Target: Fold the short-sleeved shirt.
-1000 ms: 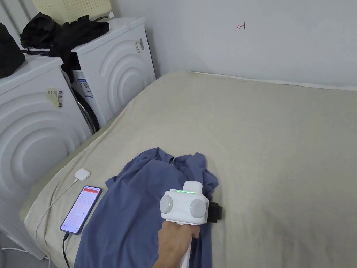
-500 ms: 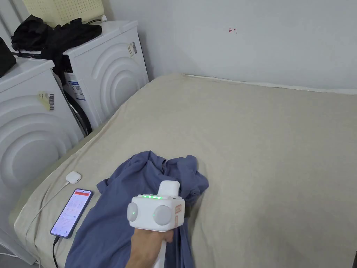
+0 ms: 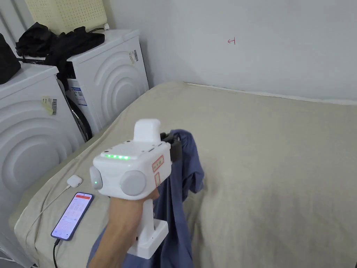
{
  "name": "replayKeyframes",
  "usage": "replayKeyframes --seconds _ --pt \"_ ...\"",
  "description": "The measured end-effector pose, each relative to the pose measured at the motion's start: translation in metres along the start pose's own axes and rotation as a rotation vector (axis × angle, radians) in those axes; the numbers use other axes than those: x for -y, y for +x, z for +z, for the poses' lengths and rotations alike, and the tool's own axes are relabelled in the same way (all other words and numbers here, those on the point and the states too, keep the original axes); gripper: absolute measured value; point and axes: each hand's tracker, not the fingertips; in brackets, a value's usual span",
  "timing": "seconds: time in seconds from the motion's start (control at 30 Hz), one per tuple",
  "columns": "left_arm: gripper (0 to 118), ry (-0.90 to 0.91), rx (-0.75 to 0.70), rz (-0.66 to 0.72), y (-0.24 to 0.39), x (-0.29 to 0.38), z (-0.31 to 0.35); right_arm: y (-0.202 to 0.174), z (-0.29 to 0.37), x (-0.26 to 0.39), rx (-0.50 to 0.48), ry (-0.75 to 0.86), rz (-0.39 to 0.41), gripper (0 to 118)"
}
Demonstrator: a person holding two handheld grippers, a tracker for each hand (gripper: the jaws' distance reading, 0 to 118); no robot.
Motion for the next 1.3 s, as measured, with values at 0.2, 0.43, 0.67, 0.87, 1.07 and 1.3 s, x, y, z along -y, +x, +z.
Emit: replayKeyframes --seconds 0.2,0.43,0.67,0.87,1.07,1.3 --pt "9 0.080 0.132 -0.062 0.057 -0.024 0.031 0.015 0.016 -0.008 0.020 0.046 -0.027 0" --pt "9 0.085 0.313 -0.133 0.144 -0.021 0.040 0.051 0.040 -0.017 0.109 0.096 -0.065 0" --pt "9 -0.047 0.534 -0.246 0.257 0.036 0.036 0.089 0.063 -0.017 0.194 0.136 -0.093 0" --pt "9 -0.229 0.604 -0.359 0.354 0.115 0.025 0.117 0.077 -0.005 0.263 0.128 -0.115 0" --pt "9 -0.476 0.623 -0.395 0.411 0.210 0.004 0.140 0.084 0.010 0.305 0.094 -0.132 0" --pt "10 -0.513 0.603 -0.481 0.406 0.250 -0.007 0.143 0.081 0.017 0.310 0.069 -0.132 0"
